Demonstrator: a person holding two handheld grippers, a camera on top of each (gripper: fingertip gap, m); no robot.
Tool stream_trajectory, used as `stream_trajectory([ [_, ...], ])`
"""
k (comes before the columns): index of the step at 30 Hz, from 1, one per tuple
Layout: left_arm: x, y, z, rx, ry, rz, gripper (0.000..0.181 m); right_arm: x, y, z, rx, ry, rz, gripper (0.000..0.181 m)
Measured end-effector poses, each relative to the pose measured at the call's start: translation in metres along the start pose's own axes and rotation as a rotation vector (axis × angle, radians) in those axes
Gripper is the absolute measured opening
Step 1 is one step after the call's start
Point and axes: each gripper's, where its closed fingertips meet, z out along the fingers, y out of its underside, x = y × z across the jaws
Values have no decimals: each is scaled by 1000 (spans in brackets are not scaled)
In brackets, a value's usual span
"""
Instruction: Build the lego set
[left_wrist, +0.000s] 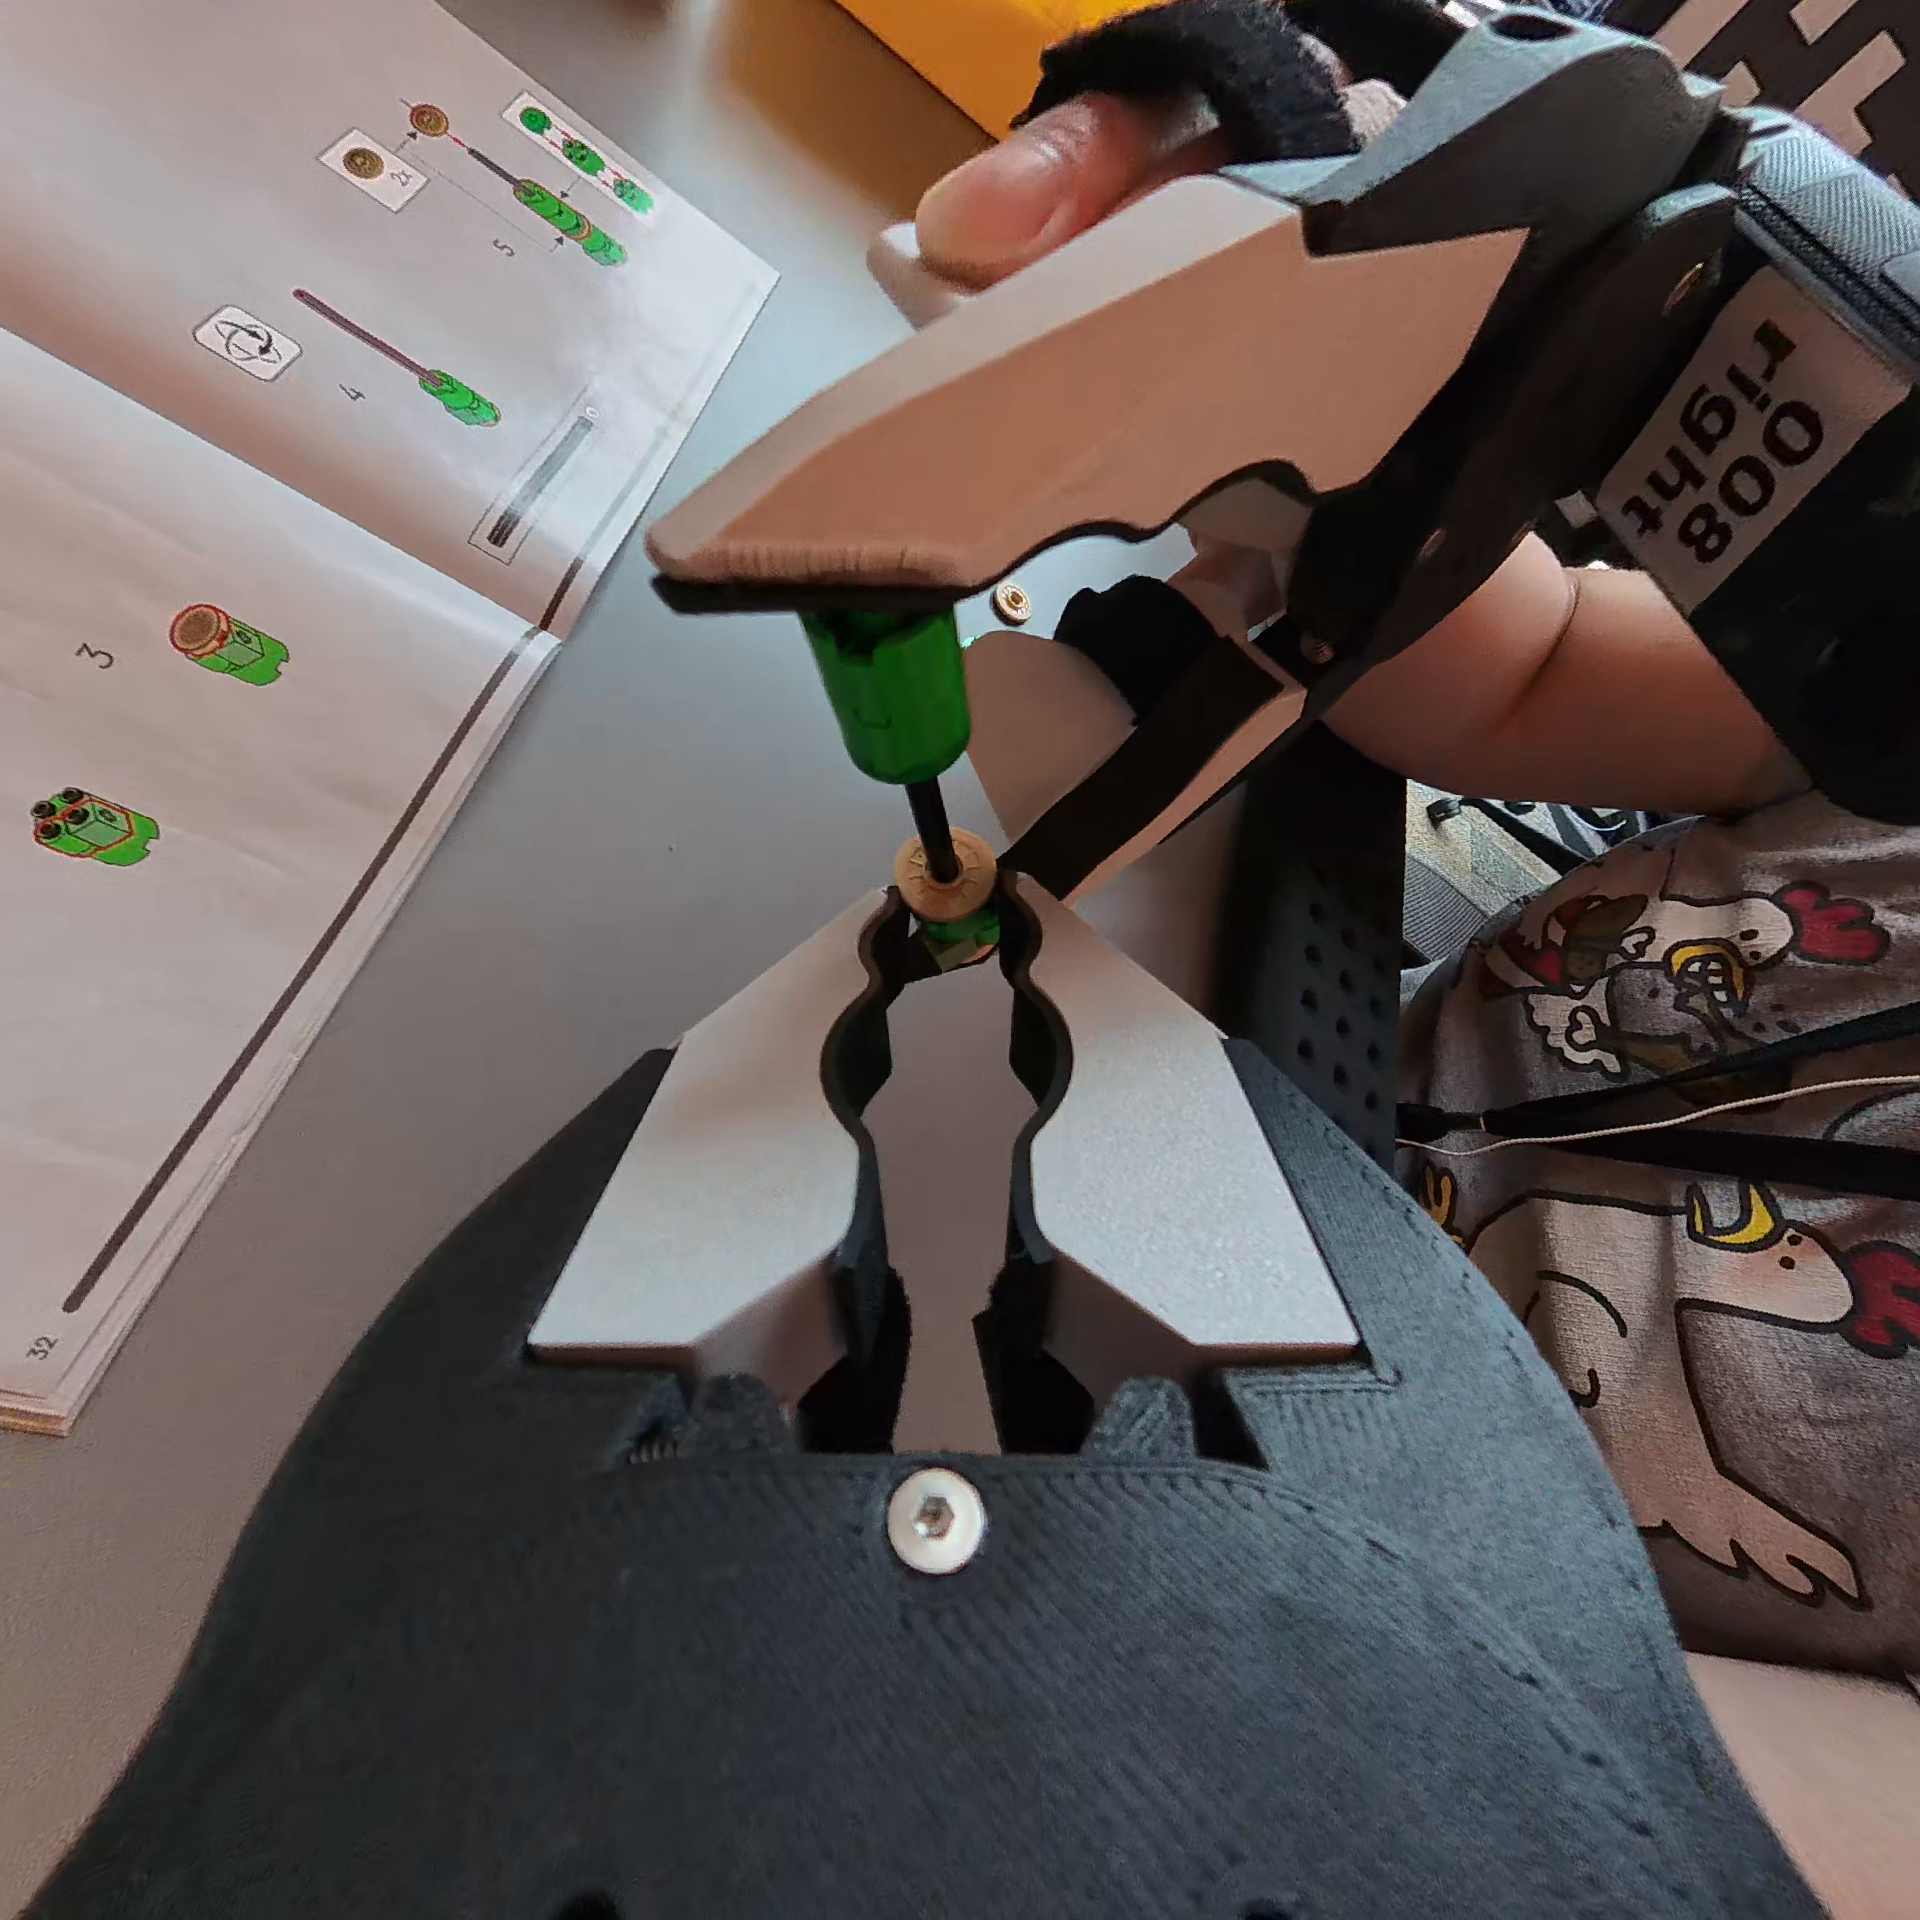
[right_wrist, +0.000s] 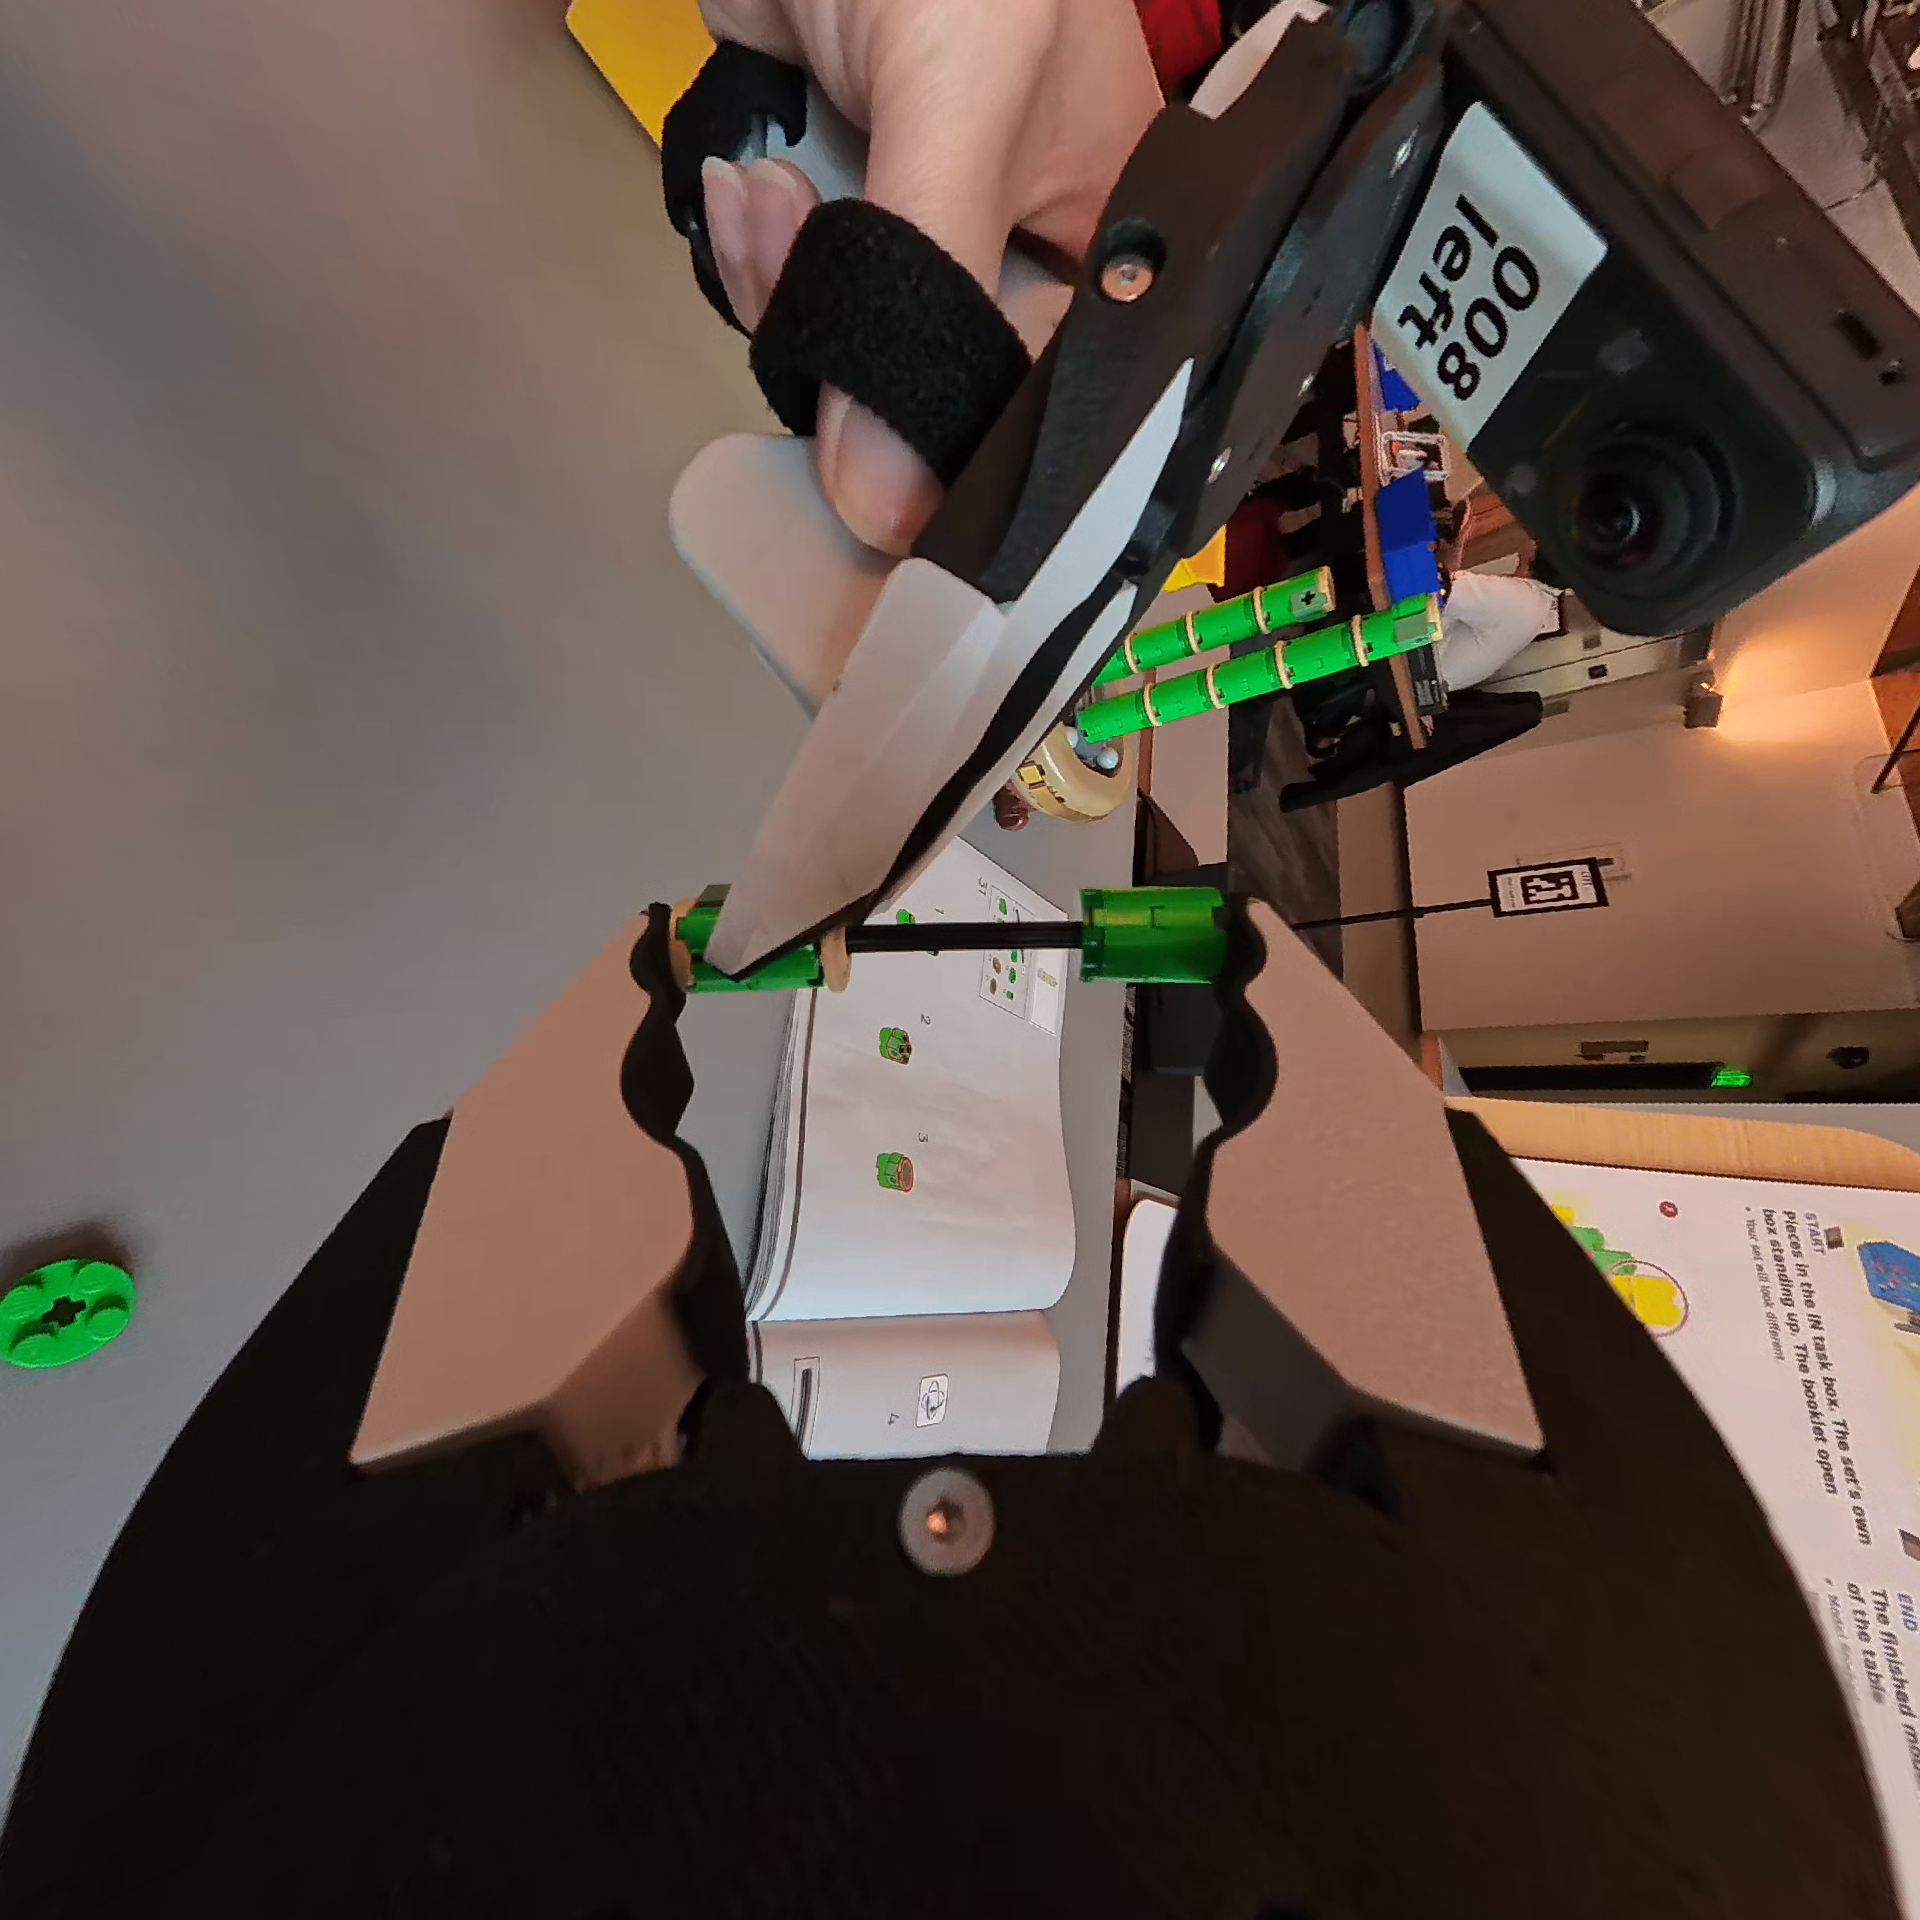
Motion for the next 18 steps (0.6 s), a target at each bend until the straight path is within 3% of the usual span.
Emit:
stream_trajectory([
  [18, -1, 0, -1, 9, 4, -9, 16, -3, -1, 1, 10, -19, 12, 94],
])
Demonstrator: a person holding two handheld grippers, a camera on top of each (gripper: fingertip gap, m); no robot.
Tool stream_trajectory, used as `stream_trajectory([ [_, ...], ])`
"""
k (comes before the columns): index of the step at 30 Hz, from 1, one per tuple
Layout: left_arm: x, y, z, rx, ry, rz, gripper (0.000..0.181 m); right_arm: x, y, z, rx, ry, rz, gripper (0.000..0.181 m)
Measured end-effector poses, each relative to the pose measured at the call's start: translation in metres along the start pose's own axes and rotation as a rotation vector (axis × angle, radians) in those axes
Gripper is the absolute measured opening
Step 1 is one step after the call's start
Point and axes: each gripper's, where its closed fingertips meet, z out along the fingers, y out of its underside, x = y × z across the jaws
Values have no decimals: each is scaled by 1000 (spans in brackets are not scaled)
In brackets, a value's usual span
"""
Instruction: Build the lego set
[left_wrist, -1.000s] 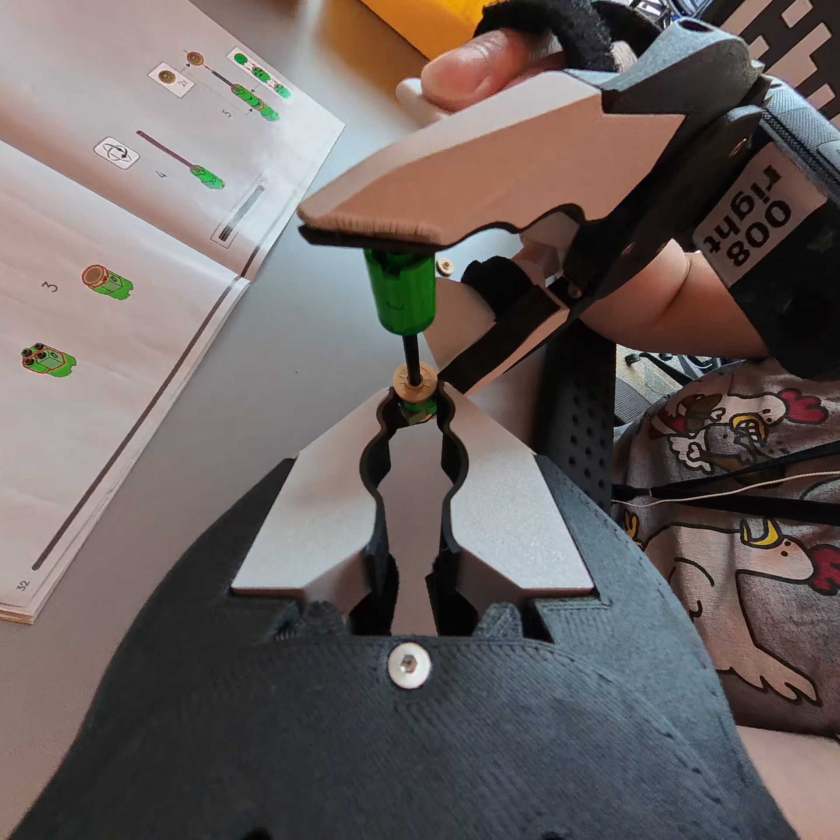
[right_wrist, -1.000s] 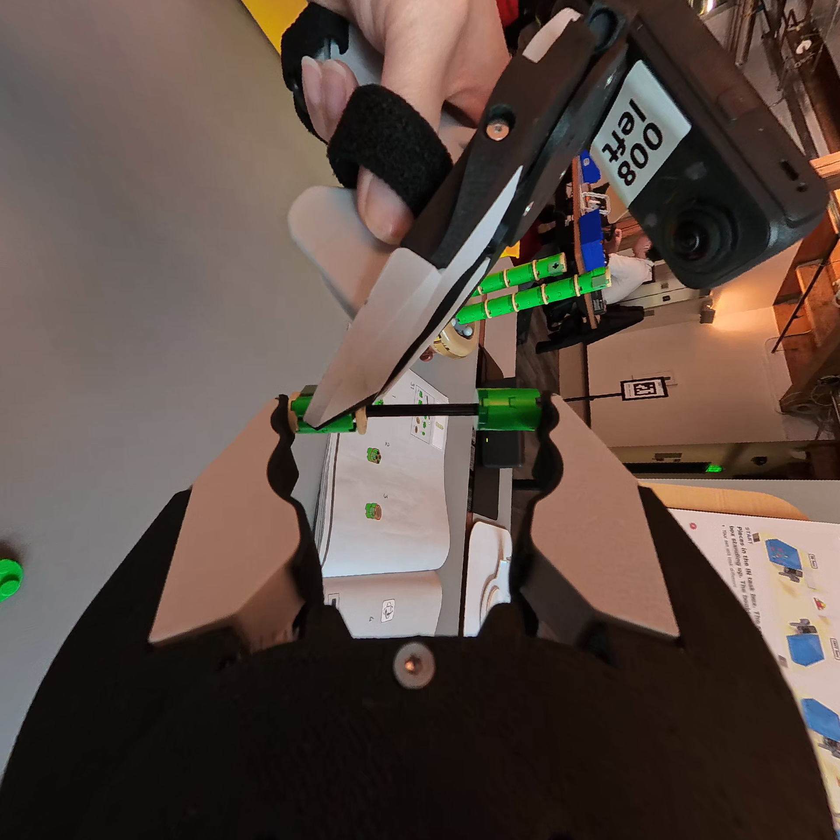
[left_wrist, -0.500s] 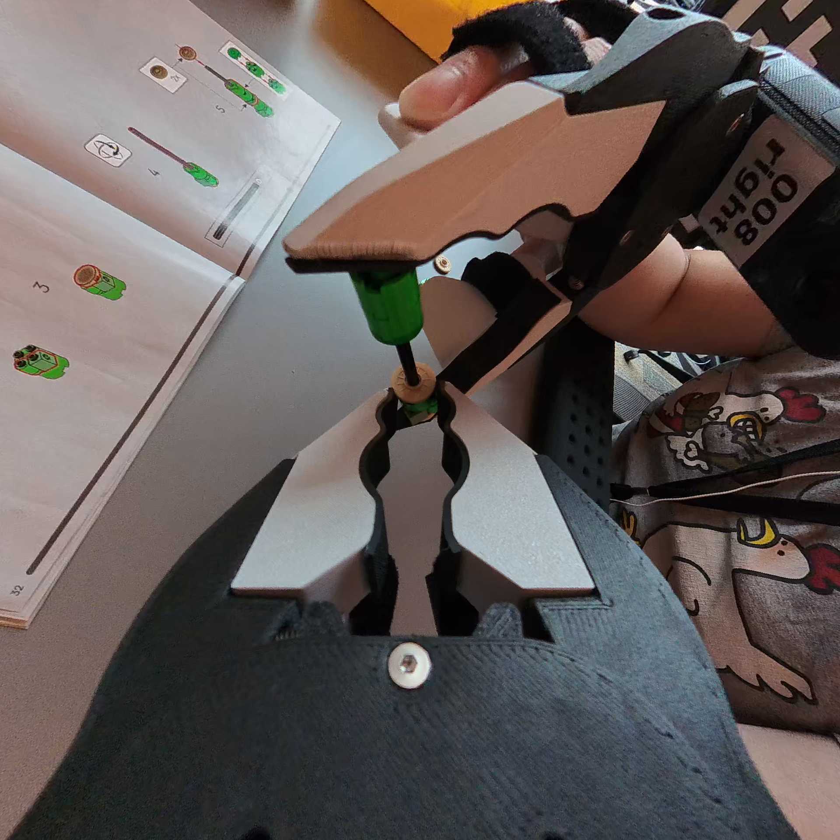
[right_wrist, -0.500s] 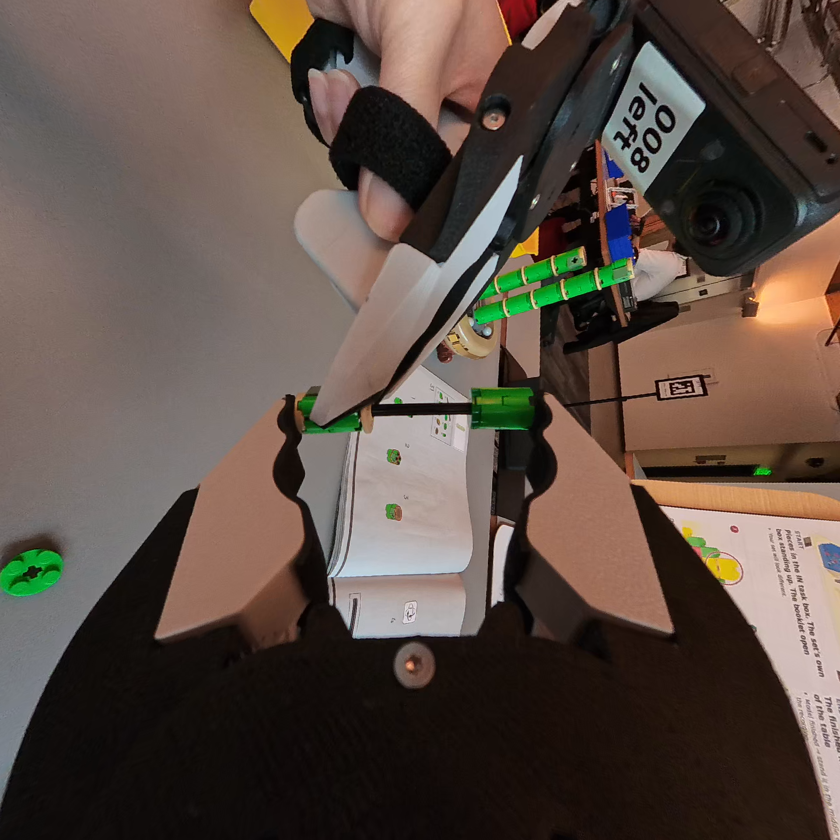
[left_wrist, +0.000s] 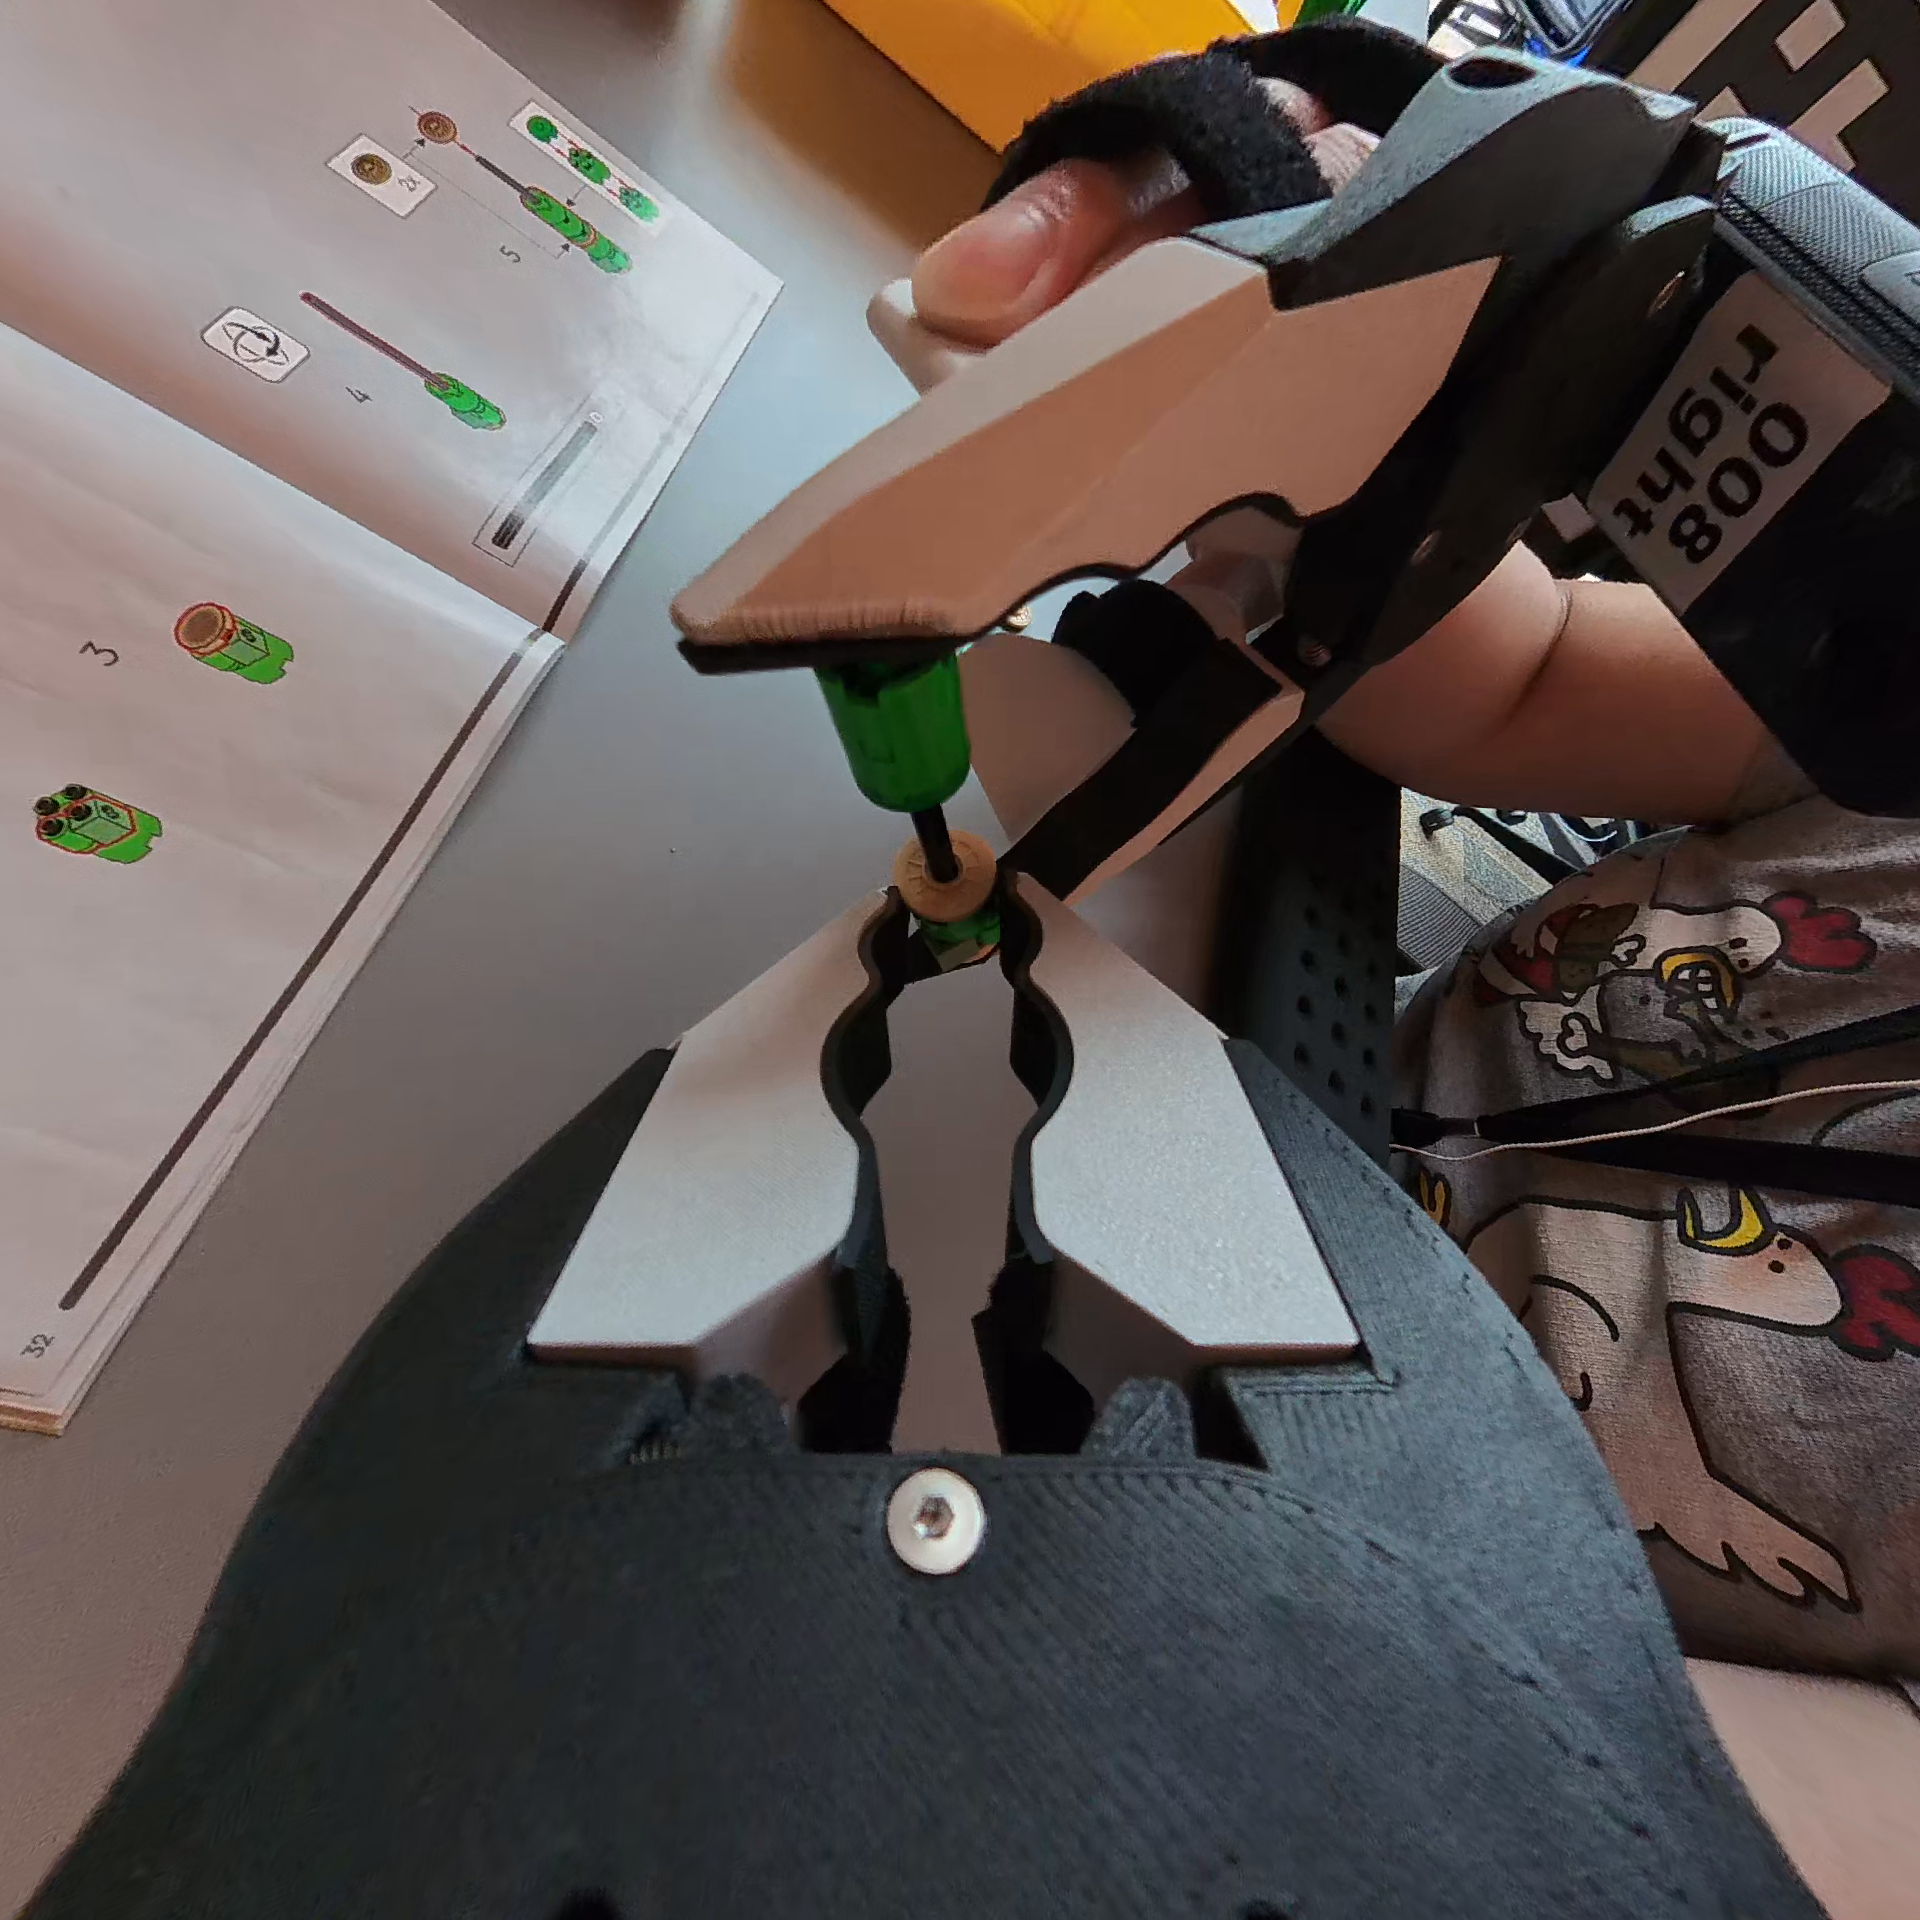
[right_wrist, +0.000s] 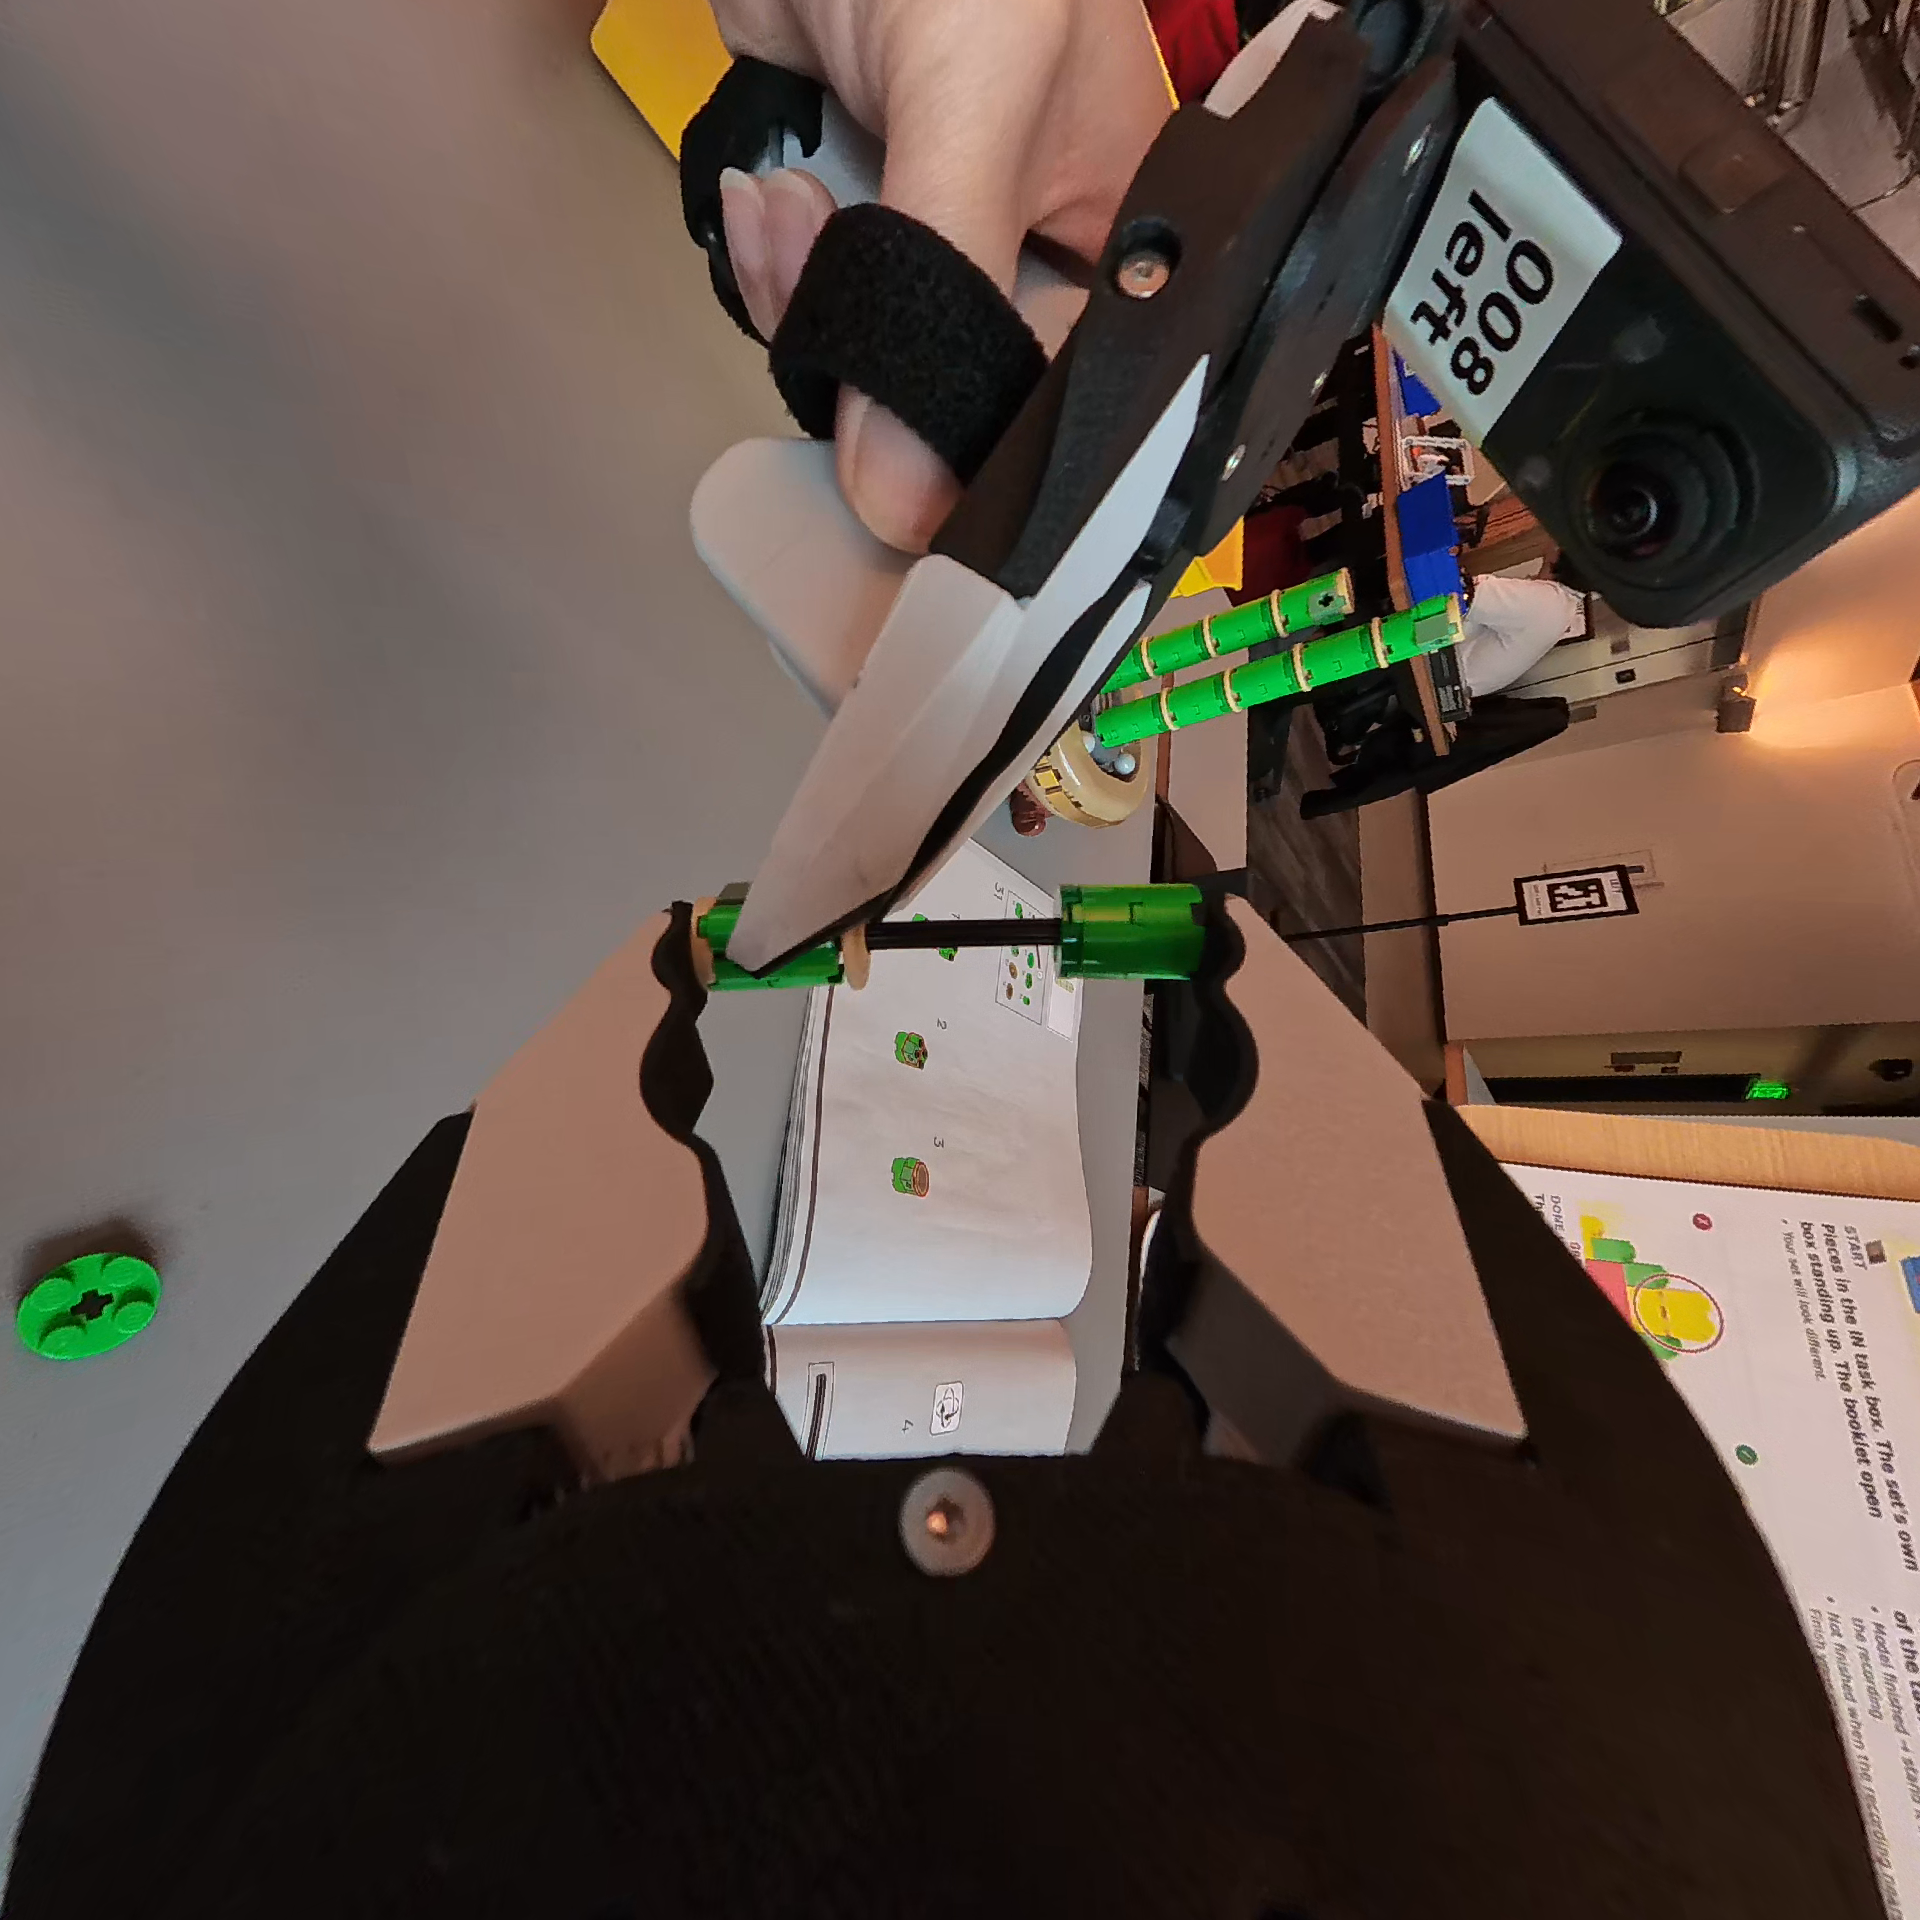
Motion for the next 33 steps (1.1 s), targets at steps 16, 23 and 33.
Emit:
stream_trajectory([
  [16, 4, -12, -5, 98, 56, -1, 17, 10, -1, -5, 46, 16, 92, 94],
  [23, -29, -28, -22, 257, -67, -52, 33, 42, 47, -2, -181, 179, 218, 95],
  [33, -63, -46, -30, 374, -307, 72, 30, 74, 101, -17, -412, 397, 438, 95],
])
